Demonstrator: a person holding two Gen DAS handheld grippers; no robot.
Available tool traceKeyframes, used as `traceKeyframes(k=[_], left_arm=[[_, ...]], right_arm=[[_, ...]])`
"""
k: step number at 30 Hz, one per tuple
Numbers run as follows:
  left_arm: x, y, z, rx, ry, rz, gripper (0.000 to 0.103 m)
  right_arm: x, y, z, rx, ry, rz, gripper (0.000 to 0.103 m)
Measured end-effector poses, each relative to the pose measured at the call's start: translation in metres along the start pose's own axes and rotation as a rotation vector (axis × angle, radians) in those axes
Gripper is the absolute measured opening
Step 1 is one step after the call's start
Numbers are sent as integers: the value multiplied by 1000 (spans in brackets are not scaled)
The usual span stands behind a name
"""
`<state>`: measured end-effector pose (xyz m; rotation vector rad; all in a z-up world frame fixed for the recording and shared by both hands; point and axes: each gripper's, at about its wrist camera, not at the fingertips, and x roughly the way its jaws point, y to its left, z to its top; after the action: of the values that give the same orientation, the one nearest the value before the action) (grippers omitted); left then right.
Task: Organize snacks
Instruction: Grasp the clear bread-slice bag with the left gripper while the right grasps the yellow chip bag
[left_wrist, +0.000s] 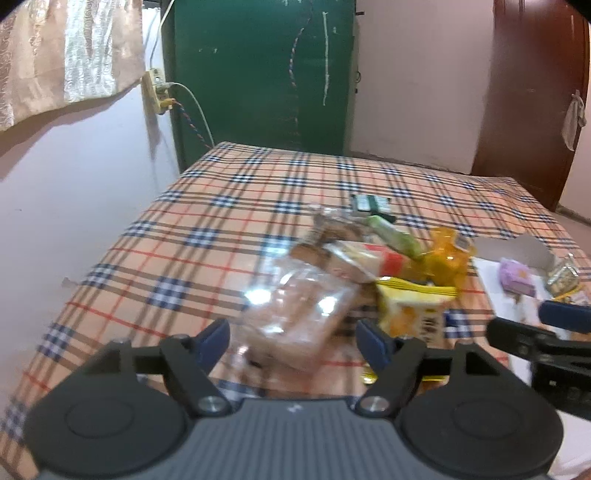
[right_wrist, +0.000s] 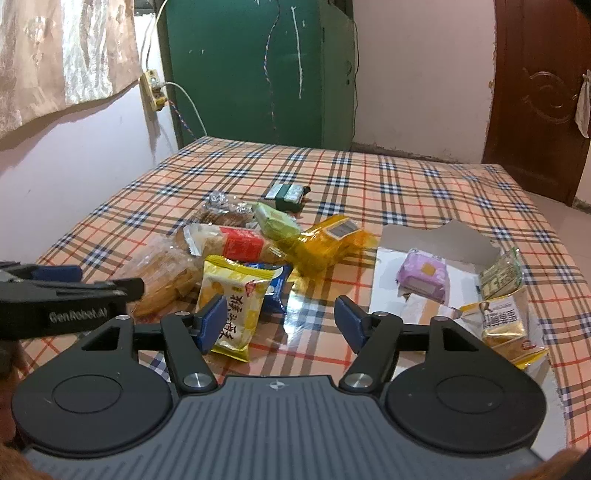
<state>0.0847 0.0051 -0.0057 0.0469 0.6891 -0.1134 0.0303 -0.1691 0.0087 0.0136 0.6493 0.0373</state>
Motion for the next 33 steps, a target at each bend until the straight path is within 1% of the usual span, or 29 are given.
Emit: traceKeyframes(k=[2,4,6,8,10,12,14,15,17,18,19,22,26,29,31,32,33], left_arm=[[7,7,0,8,-12,5,83],[13,10,1,30,-25,0,93],[24,8,2,82,-29,-24,99],[36,4,3,151,-23,-44,101],[50,-1,2,212,-4,-42,102],[62,-4,1,234,8,-31,102],[73,-4,2,240,24,-37,101],[77,-5,2,238,28,-37,100],[85,-4,3,224,41,-66,89],[86,-3,4,214,49,-83,72],[87,-3,3,206,55,-85,69],[84,0,2,181,36,-79,66],[72,11,2,132,28,-31,61],[66,21,3,90,23,14,60],[65,29,3,52,24,28,59],[65,31,3,38,26,38,59],[64,33,2,32,24,44,59]], right_arm=[[3,0,-2,5,9,3,82],[7,0,-4,7,18,8,83],[11,1,-7,6,28,10,84],[15,2,-8,10,38,16,85],[20,3,-10,9,50,20,87],[24,5,-11,8,59,25,89],[29,6,-12,11,68,29,91],[32,7,-12,11,73,30,92],[38,10,-12,8,83,31,93],[42,12,-13,5,88,33,95],[46,15,-13,0,93,36,96],[56,22,-11,-7,101,45,99],[71,38,-9,-24,109,54,99],[84,48,-7,-17,103,38,99],[94,53,-5,-1,106,22,96],[98,54,-5,8,108,19,93],[102,55,-4,20,110,18,87]])
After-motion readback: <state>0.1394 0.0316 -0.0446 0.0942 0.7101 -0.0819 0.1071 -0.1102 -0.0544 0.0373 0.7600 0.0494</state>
